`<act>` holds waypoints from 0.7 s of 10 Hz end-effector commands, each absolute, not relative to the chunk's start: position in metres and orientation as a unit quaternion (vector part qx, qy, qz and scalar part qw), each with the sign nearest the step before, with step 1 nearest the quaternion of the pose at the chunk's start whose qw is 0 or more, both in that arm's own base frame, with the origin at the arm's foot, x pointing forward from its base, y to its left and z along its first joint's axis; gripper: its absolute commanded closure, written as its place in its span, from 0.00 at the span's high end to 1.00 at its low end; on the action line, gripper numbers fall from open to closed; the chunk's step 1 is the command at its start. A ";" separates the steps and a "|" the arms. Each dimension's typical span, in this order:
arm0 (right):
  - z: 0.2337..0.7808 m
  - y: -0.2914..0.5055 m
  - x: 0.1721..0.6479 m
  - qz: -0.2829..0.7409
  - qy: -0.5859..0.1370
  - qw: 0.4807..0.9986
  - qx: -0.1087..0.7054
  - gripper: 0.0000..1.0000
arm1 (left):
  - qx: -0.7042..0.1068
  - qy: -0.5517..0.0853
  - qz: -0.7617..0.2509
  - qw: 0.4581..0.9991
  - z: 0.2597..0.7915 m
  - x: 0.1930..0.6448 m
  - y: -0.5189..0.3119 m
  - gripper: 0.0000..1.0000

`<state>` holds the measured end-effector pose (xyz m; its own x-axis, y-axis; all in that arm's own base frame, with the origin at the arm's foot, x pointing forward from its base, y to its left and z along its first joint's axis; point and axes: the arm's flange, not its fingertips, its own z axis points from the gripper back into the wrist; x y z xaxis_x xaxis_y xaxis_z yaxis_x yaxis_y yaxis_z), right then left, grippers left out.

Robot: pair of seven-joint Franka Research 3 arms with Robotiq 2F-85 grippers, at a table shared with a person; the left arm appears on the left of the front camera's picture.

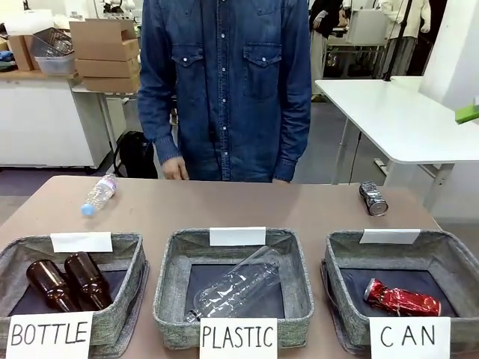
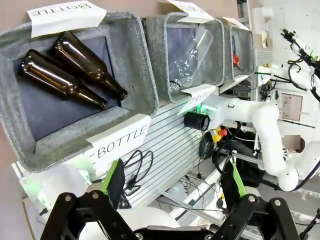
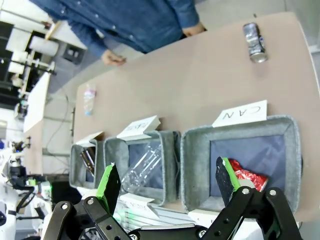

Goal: Sort the can waste into the basket.
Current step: Pick up the can waste from the table and place it in the right Fabric basket.

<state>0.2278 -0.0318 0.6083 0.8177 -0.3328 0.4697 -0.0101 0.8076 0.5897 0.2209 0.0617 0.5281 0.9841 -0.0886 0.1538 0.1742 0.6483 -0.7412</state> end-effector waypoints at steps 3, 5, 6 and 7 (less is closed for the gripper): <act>0.605 -0.035 0.229 -0.094 -0.290 0.906 0.295 1.00 | -0.411 -0.046 -0.068 0.908 0.529 0.221 0.060 1.00; 0.608 -0.032 0.228 -0.089 -0.289 0.906 0.297 1.00 | -0.411 -0.046 -0.068 0.908 0.529 0.221 0.060 1.00; 0.591 -0.024 0.260 -0.030 -0.296 0.953 0.066 1.00 | -0.411 -0.046 -0.068 0.908 0.529 0.221 0.060 1.00; 0.561 -0.020 0.300 -0.002 -0.299 0.954 -0.013 1.00 | -0.411 -0.046 -0.068 0.908 0.529 0.221 0.060 1.00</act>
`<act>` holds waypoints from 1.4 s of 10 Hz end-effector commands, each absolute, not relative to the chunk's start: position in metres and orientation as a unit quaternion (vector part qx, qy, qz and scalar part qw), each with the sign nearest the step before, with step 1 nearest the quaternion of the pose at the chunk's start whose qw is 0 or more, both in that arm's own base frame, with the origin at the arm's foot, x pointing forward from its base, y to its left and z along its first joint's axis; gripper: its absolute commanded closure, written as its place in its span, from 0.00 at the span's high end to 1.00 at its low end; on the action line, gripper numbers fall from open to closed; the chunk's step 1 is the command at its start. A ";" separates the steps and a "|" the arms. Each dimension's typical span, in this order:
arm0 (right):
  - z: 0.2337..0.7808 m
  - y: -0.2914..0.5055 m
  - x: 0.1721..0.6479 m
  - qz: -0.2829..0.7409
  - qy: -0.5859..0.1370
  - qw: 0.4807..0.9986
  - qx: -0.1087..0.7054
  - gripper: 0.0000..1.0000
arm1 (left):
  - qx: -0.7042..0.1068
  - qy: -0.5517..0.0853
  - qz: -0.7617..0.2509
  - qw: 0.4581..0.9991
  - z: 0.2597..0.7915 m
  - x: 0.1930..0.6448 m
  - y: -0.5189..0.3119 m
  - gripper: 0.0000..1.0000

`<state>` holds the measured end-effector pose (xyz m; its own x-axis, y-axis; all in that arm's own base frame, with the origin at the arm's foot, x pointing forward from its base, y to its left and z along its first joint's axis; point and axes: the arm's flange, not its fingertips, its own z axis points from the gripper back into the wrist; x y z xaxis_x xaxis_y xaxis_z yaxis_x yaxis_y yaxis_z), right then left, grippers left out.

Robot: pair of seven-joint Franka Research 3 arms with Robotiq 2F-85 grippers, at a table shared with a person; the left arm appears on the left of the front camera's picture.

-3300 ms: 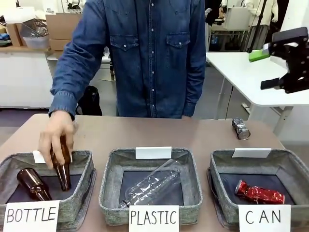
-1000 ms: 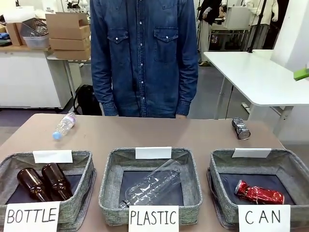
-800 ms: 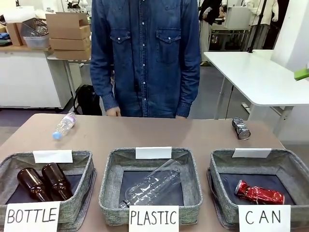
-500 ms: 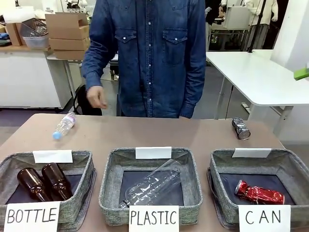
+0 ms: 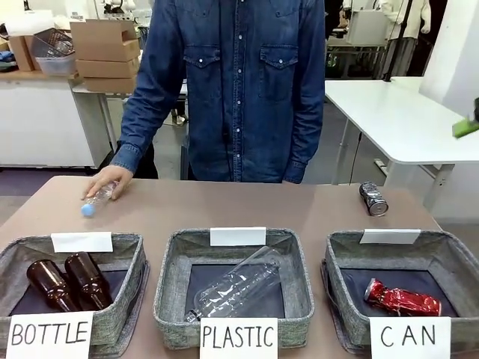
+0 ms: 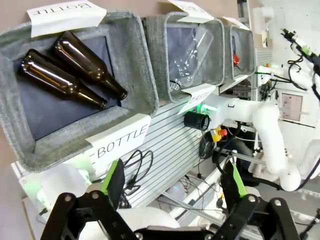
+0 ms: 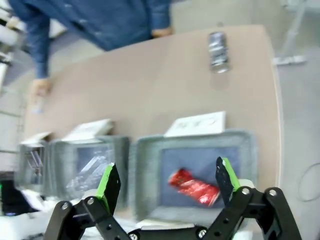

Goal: Sort the can waste into the basket.
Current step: Pick up the can waste from the table and place it in the right Fabric basket.

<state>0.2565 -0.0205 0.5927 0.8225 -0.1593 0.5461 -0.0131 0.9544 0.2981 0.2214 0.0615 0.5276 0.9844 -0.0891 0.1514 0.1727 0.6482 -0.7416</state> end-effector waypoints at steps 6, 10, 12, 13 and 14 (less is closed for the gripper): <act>0.409 -0.004 0.415 -0.041 -0.231 0.968 0.092 1.00 | -0.411 -0.046 -0.068 0.908 0.529 0.221 0.060 1.00; 0.419 -0.001 0.421 0.029 -0.245 0.969 0.002 1.00 | -0.411 -0.046 -0.068 0.908 0.529 0.221 0.060 1.00; 0.407 0.004 0.463 -0.005 -0.184 0.983 0.010 1.00 | -0.411 -0.046 -0.068 0.908 0.529 0.221 0.060 1.00; 0.405 0.005 0.481 -0.012 -0.167 0.986 0.014 1.00 | -0.411 -0.046 -0.068 0.908 0.529 0.221 0.060 1.00; 0.399 0.006 0.501 -0.019 -0.144 0.989 0.014 1.00 | -0.411 -0.046 -0.068 0.908 0.529 0.221 0.060 1.00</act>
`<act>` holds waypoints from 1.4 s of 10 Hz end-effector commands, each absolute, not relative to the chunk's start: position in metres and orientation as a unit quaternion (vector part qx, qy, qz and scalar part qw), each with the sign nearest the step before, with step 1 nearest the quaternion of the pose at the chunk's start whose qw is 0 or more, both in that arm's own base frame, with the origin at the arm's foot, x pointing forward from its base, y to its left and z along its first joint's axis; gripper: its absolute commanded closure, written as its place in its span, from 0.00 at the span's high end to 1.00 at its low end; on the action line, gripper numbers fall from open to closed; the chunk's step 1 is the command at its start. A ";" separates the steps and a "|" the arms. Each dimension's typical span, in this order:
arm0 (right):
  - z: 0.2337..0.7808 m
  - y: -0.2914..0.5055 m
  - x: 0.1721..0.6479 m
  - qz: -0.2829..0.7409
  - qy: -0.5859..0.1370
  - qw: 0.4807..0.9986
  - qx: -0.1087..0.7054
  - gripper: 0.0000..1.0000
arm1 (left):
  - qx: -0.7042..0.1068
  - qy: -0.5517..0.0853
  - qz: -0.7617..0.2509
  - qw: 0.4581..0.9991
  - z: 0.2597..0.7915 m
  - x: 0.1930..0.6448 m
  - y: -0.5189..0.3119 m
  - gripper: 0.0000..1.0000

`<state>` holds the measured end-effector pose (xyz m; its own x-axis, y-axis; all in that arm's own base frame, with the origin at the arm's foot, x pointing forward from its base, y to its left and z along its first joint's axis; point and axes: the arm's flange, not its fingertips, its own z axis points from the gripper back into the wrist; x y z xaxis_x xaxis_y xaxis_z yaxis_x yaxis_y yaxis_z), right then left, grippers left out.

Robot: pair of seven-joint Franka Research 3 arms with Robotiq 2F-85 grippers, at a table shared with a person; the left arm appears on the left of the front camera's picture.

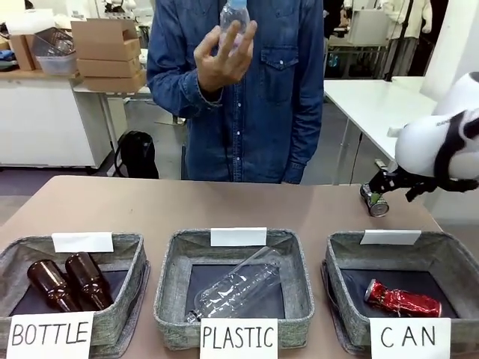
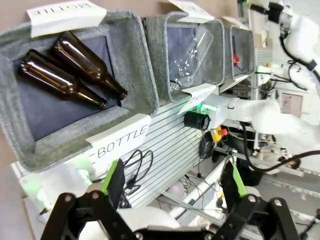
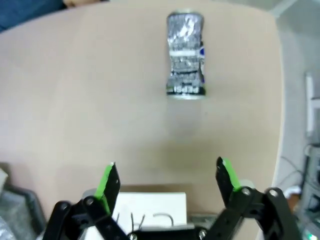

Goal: Sort the can waste into the basket.
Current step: Pick up the can waste from the table and place it in the right Fabric basket.

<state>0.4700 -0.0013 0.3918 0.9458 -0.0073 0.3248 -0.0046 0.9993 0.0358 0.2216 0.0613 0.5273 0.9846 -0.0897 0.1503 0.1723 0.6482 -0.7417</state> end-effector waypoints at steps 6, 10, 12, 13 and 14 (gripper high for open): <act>0.329 -0.005 0.573 -0.079 -0.116 0.990 0.016 1.00 | -0.411 -0.046 -0.068 0.908 0.529 0.221 0.060 1.00; 0.320 -0.010 0.579 -0.098 -0.126 0.987 -0.014 1.00 | -0.411 -0.046 -0.068 0.908 0.529 0.221 0.060 1.00; 0.317 -0.010 0.579 -0.093 -0.138 0.986 -0.009 0.40 | -0.411 -0.046 -0.068 0.908 0.529 0.221 0.060 1.00; 0.316 -0.010 0.579 -0.091 -0.139 0.986 -0.007 0.00 | -0.411 -0.046 -0.068 0.908 0.529 0.221 0.060 1.00; 0.314 -0.009 0.580 -0.090 -0.136 0.987 -0.008 0.00 | -0.411 -0.046 -0.068 0.908 0.529 0.221 0.060 1.00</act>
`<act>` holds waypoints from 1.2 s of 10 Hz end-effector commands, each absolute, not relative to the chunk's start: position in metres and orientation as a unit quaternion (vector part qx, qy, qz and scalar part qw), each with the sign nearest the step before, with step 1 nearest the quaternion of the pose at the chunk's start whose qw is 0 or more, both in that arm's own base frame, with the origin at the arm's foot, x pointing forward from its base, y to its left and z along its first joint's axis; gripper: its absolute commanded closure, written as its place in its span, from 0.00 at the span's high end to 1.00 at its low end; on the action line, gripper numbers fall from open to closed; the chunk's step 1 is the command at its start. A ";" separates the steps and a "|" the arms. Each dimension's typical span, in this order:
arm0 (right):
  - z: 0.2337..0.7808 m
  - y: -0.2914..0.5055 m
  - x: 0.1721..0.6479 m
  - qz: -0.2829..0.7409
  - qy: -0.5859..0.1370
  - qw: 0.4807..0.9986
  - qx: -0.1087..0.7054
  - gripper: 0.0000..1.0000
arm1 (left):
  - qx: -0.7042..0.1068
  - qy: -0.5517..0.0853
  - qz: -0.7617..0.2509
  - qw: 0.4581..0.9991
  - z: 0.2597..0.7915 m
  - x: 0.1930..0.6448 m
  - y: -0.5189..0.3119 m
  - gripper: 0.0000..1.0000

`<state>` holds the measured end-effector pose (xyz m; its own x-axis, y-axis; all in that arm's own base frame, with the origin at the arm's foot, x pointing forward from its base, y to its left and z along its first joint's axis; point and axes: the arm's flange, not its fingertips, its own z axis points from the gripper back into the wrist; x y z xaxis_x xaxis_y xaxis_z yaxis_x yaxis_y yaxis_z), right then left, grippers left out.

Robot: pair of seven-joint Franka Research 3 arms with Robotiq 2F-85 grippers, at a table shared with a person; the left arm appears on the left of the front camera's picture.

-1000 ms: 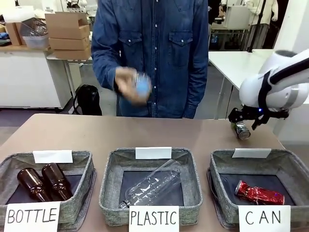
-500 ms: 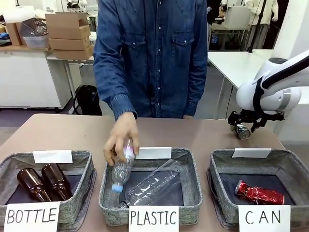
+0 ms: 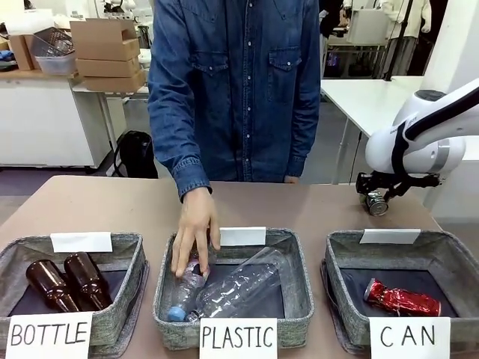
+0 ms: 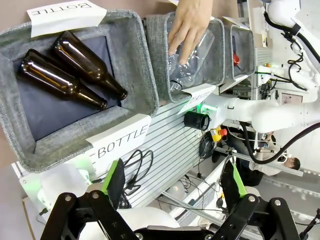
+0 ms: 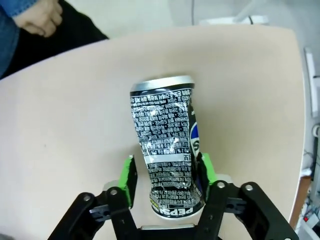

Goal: Sort the can waste into the basket.
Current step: Pick up the can waste from the table and place it in the right Fabric basket.

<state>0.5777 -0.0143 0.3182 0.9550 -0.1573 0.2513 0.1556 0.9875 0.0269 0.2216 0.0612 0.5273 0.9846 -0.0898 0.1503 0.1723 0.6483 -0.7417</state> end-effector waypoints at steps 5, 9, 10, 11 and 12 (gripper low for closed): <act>0.309 -0.007 0.582 -0.082 -0.129 0.988 -0.009 0.00 | -0.411 -0.046 -0.068 0.908 0.529 0.221 0.060 1.00; 0.321 -0.008 0.573 -0.075 -0.138 0.987 -0.014 0.00 | -0.411 -0.046 -0.068 0.908 0.529 0.221 0.060 1.00; 0.344 -0.010 0.557 -0.068 -0.144 0.987 -0.011 0.00 | -0.411 -0.046 -0.068 0.908 0.529 0.221 0.060 1.00; 0.371 -0.013 0.533 -0.037 -0.143 0.989 0.008 0.00 | -0.411 -0.046 -0.068 0.908 0.529 0.221 0.060 1.00; 0.399 -0.014 0.505 -0.003 -0.146 0.989 0.032 0.00 | -0.411 -0.046 -0.068 0.908 0.529 0.221 0.060 1.00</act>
